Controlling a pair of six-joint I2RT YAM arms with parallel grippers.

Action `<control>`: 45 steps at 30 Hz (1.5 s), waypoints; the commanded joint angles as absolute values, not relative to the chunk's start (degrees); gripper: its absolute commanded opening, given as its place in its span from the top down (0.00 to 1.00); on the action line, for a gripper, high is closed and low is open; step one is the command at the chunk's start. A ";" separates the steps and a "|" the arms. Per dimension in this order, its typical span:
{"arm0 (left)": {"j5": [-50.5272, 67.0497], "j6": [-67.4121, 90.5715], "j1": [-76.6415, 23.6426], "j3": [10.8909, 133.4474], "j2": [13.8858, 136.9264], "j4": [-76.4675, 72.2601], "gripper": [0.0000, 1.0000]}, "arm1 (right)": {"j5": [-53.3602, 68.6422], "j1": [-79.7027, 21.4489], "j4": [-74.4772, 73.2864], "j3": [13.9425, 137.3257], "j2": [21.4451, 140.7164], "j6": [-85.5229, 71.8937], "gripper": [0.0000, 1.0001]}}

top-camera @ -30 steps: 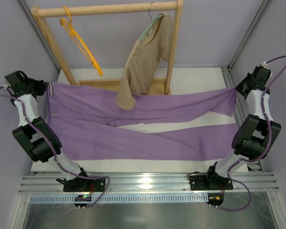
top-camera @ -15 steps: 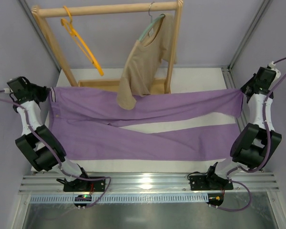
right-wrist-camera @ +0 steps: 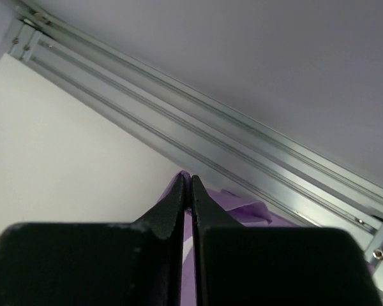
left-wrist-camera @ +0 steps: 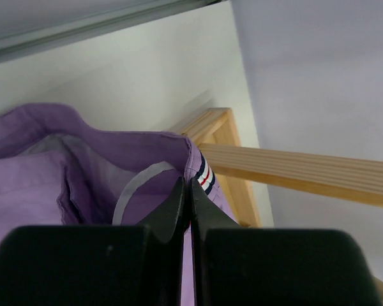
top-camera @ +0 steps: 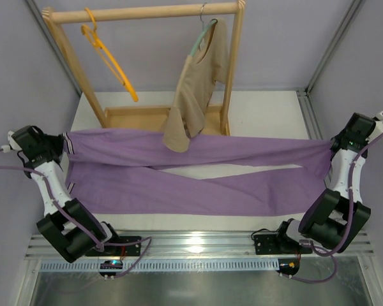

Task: Place the trousers on the hanger
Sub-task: Fold the trousers

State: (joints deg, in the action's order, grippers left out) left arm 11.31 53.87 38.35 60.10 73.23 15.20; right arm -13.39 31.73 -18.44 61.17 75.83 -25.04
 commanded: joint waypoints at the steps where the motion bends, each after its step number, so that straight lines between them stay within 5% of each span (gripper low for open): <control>1: 6.87 55.98 39.98 53.29 68.05 10.81 1.00 | -21.43 34.27 -15.20 58.45 71.91 -28.82 0.96; 14: 2.64 56.87 43.77 53.09 61.44 16.70 1.00 | -27.59 38.41 -16.79 51.59 64.16 -32.79 0.96; 24: -11.59 55.99 43.86 50.80 55.64 29.52 1.00 | -36.90 39.37 -24.15 47.91 58.89 -36.64 0.94; 28: -18.70 57.48 43.95 51.41 55.37 36.02 0.99 | -42.71 39.55 -27.68 45.53 55.90 -40.51 0.89; 30: -26.52 59.58 43.86 51.68 55.20 42.08 0.98 | -44.47 39.55 -28.91 43.96 54.67 -41.22 0.75; 32: -31.71 64.91 43.59 51.50 55.20 46.12 0.75 | -45.87 39.55 -30.67 43.42 53.88 -43.84 0.53; 33: -35.47 66.34 43.07 51.94 55.20 49.19 0.52 | -46.57 39.55 -31.20 42.90 53.62 -43.68 0.49; 36: -39.36 69.70 42.02 54.48 55.46 53.51 0.30 | -47.29 39.55 -32.95 44.37 53.26 -43.59 0.42; 40: -35.17 68.47 41.04 59.14 58.44 54.75 0.18 | -41.24 39.55 -32.96 48.16 53.96 -41.66 0.41; 42: -31.31 66.81 40.96 60.11 59.85 54.58 0.15 | -26.47 39.55 -29.02 49.48 54.75 -37.46 0.39; 45: -17.88 61.11 40.96 59.24 62.04 49.32 0.21 | -11.81 39.46 -31.27 52.64 56.86 -37.34 0.39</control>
State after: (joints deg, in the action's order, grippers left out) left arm -27.64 65.80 41.32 58.78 60.14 52.05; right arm -28.73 39.51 -32.38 48.12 55.24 -38.87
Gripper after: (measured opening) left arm 0.828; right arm 0.611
